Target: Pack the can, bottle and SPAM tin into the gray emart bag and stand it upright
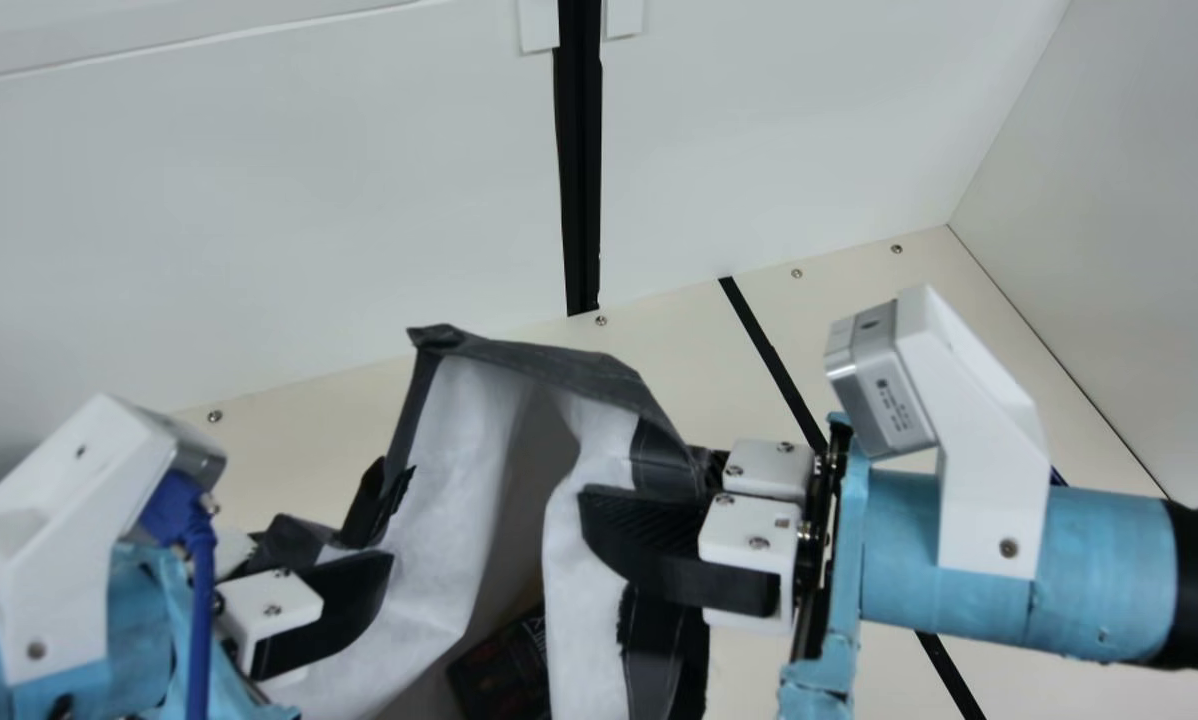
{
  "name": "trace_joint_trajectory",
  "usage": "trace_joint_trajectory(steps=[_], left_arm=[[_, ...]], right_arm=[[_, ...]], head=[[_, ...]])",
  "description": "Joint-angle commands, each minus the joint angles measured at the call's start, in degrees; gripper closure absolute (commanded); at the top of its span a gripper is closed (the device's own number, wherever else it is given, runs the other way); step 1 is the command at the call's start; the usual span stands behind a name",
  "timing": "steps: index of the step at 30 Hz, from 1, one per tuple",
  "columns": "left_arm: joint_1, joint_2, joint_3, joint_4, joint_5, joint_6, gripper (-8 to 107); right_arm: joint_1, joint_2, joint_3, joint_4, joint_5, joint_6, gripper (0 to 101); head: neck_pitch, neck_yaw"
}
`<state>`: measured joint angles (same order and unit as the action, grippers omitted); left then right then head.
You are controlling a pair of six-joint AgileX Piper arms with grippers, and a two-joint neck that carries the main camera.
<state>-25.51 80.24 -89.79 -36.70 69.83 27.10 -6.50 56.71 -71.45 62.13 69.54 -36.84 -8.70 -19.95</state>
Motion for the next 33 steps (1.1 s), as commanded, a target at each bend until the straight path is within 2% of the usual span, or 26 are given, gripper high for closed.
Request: trace_joint_trajectory(steps=[1,12,19,26,33], left_arm=[[0.39,1.63,-0.64,-1.02,0.07,1.55,107],[2.99,11.4,-8.2,-6.0,0.07,7.98,107],[4.14,18.77,-15.58,-8.79,0.07,10.54,107],[4.17,26.48,-23.92,-10.26,0.07,11.53,107],[4.26,33.08,-31.0,-9.96,0.07,10.82,107]], right_arm=[[-0.44,0.67,0.4,-2.64,0.36,-1.8,101],[-5.1,6.62,0.59,-3.42,0.36,-13.13,101],[-7.87,11.47,-0.55,-4.25,0.36,-21.05,101],[-10.42,16.59,-2.22,-3.13,0.31,-25.82,101],[-8.73,21.9,-3.25,-1.82,-3.99,-27.42,101]], head=[[-1.3,-0.05],[-1.3,-0.05],[-1.3,-0.05],[-1.3,-0.05],[-1.3,-0.05]])
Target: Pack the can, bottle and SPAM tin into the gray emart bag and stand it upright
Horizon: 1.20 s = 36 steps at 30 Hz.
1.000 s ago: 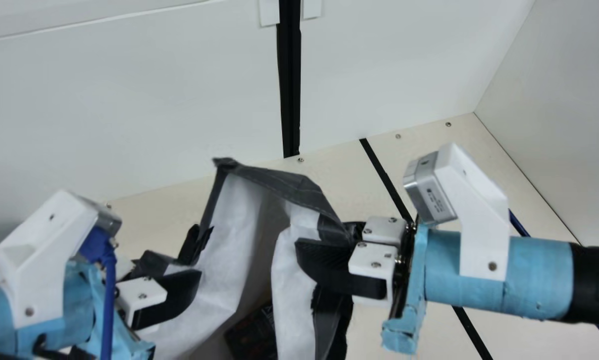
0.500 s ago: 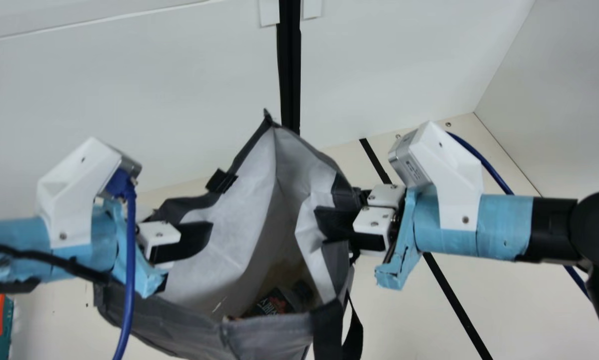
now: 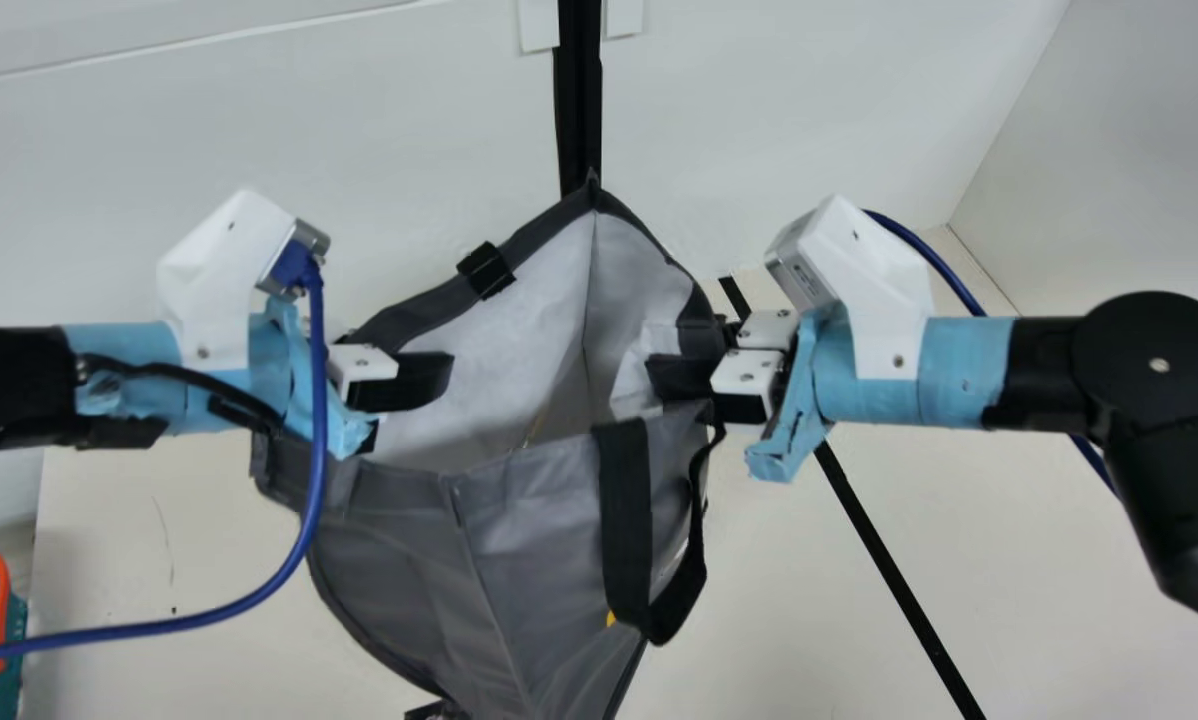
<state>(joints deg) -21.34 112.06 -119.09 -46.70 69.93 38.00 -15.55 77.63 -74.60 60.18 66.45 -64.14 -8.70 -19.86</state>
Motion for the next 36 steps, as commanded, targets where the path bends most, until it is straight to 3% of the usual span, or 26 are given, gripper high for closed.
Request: trace_joint_trajectory(steps=[1,12,28,36], left_arm=[[0.11,2.03,-2.52,0.14,-0.03,-0.28,107],[0.23,7.59,-9.18,0.84,-0.03,-3.01,107],[0.21,8.05,-10.18,1.13,0.0,-3.86,107],[0.21,8.05,-10.18,1.13,-0.11,-3.86,80]], right_arm=[[0.66,1.62,-0.24,0.25,-1.46,-0.2,101],[3.07,6.34,-0.94,2.45,-5.37,0.79,101],[3.24,6.43,-0.54,3.44,-6.18,1.53,101],[3.24,6.43,-0.54,3.44,-6.18,1.53,101]], head=[[-1.3,-0.14],[-1.3,-0.14],[-1.3,-0.14],[-1.3,-0.14]])
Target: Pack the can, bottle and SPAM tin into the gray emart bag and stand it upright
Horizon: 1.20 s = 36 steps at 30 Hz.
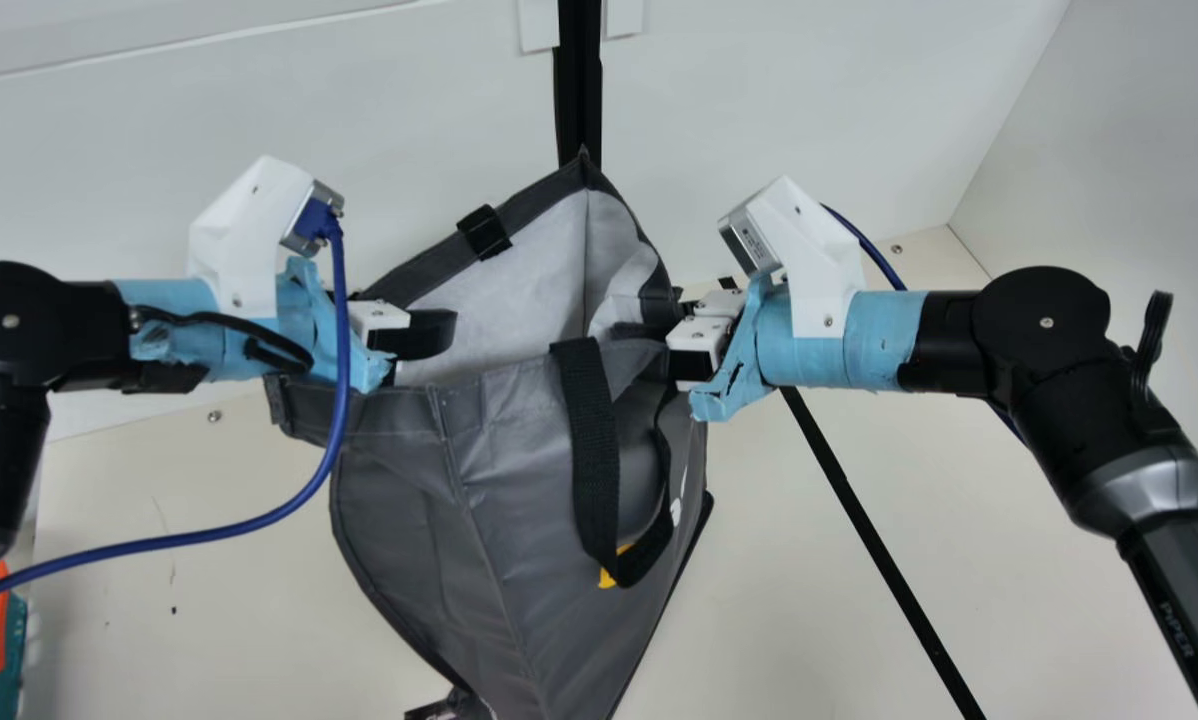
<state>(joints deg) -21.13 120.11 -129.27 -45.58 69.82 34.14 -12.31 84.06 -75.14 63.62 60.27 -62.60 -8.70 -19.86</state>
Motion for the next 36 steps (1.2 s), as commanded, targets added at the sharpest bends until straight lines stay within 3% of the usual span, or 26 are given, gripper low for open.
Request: trace_joint_trajectory(steps=[1,13,14,21,36], left_arm=[[0.0,0.0,0.0,0.0,0.0,0.0,77],[0.0,0.0,0.0,0.0,0.0,0.0,37],[-0.31,-2.74,4.07,-0.15,-1.17,0.73,33],[0.02,-5.86,7.96,-2.85,-2.69,3.38,10],[2.92,-14.77,15.61,-10.88,-4.45,10.1,9]], right_arm=[[0.0,0.0,0.0,0.0,0.0,0.0,101],[0.0,0.0,0.0,0.0,0.16,0.0,101],[0.0,0.0,0.0,0.0,0.16,0.0,101],[0.0,0.0,0.0,0.0,0.16,0.0,101],[0.0,0.0,0.0,0.0,0.16,0.0,101]], head=[[-1.3,-0.14],[-1.3,-0.14],[-1.3,-0.14],[-1.3,-0.14],[-1.3,-0.14]])
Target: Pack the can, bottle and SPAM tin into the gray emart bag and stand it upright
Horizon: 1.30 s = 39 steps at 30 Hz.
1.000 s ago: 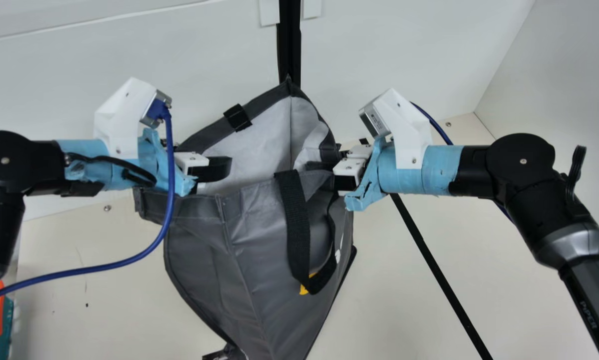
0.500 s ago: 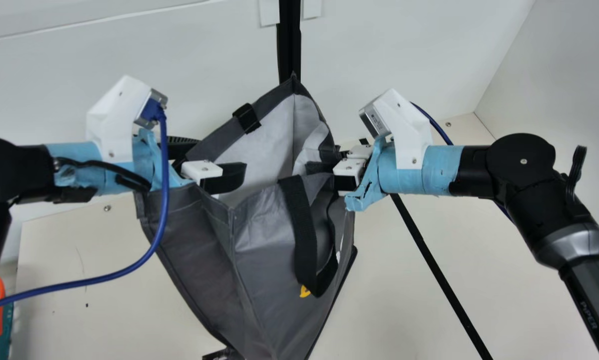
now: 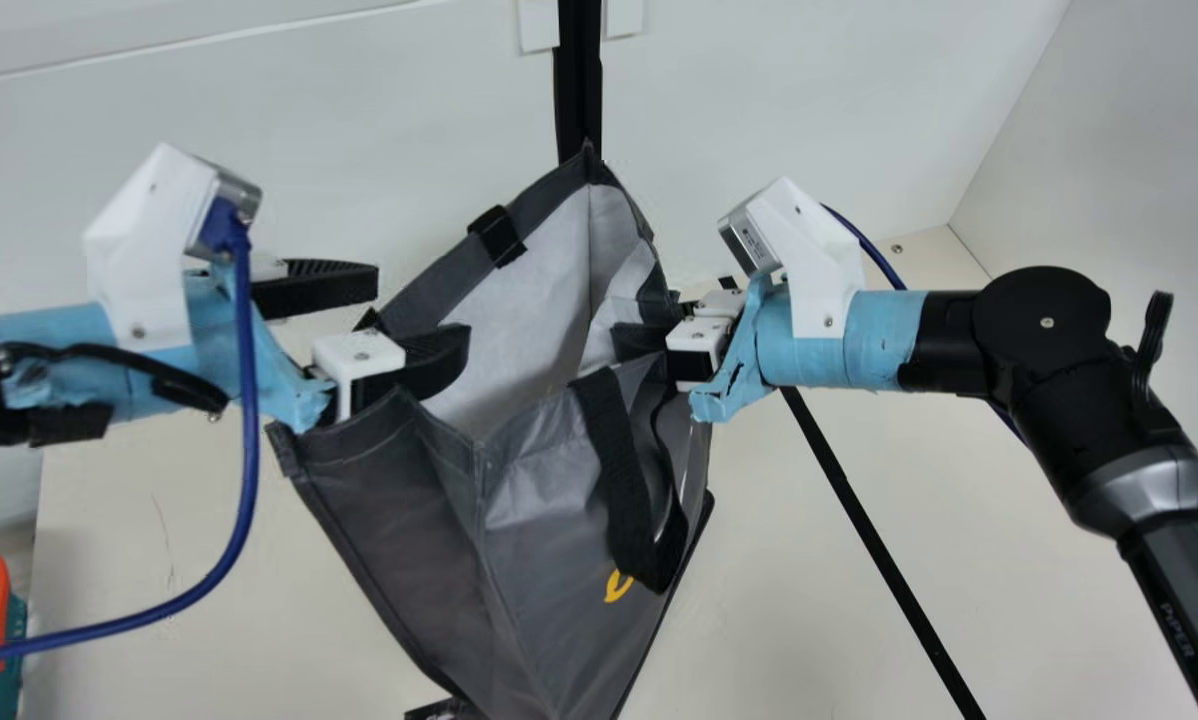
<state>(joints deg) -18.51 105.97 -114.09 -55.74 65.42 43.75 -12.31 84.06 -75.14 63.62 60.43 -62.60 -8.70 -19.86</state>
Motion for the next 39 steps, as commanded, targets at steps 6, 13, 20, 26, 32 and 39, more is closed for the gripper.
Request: trace_joint_trajectory(steps=[6,13,20,26,32,39], left_arm=[[2.47,-3.86,3.32,-3.26,-0.16,2.69,9],[5.9,-7.68,7.15,-5.64,-0.39,4.83,9],[9.82,-11.52,11.48,-7.65,-0.84,6.62,9],[13.26,-14.85,15.66,-8.93,-1.2,7.85,9],[15.77,-18.23,19.59,-4.83,-2.74,6.4,9],[16.31,-21.64,22.88,10.29,-6.11,-1.29,9]], right_arm=[[0.0,0.0,0.0,0.0,-0.07,0.0,101],[0.0,0.0,0.0,0.0,-0.19,0.0,101],[0.0,0.0,0.0,0.0,-0.19,0.0,101],[0.0,0.0,0.0,0.0,-0.19,0.0,101],[0.0,0.0,0.0,-0.06,-0.19,0.0,101],[0.0,0.0,0.0,-0.06,-0.19,0.0,101]], head=[[-1.3,-0.14],[-1.3,-0.14],[-1.3,-0.14],[-1.3,-0.14],[-1.3,-0.14],[-1.3,-0.14]])
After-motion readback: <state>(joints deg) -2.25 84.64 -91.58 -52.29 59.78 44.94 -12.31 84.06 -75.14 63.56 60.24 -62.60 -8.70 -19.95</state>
